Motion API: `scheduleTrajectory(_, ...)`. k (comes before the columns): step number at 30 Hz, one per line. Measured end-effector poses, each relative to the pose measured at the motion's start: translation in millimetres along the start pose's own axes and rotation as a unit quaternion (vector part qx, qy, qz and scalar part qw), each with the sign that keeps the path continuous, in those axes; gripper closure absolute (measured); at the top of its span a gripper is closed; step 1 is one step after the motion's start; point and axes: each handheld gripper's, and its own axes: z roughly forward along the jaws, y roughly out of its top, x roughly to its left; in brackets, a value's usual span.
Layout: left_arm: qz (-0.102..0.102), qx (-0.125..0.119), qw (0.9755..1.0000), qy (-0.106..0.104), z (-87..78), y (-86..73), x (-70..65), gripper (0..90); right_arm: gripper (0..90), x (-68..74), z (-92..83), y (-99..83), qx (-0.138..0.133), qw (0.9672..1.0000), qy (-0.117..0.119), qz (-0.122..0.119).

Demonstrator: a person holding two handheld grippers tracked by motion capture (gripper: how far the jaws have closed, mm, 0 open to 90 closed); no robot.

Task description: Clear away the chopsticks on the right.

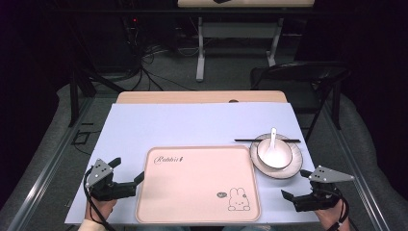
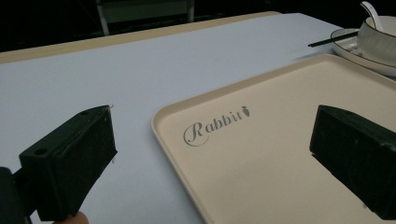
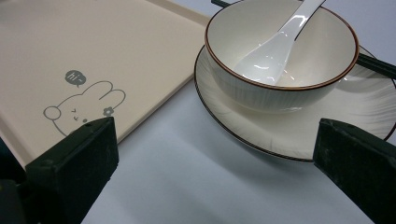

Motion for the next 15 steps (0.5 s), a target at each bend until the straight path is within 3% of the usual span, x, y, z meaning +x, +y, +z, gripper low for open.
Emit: scheduleTrajectory(15, 0.011, 0.012, 0.9998, -0.007, 2.3, -1.5, -0.4, 0.0, 0.0, 5.0, -2.0, 11.7, 0.026, 0.9988, 0.017, -0.039)
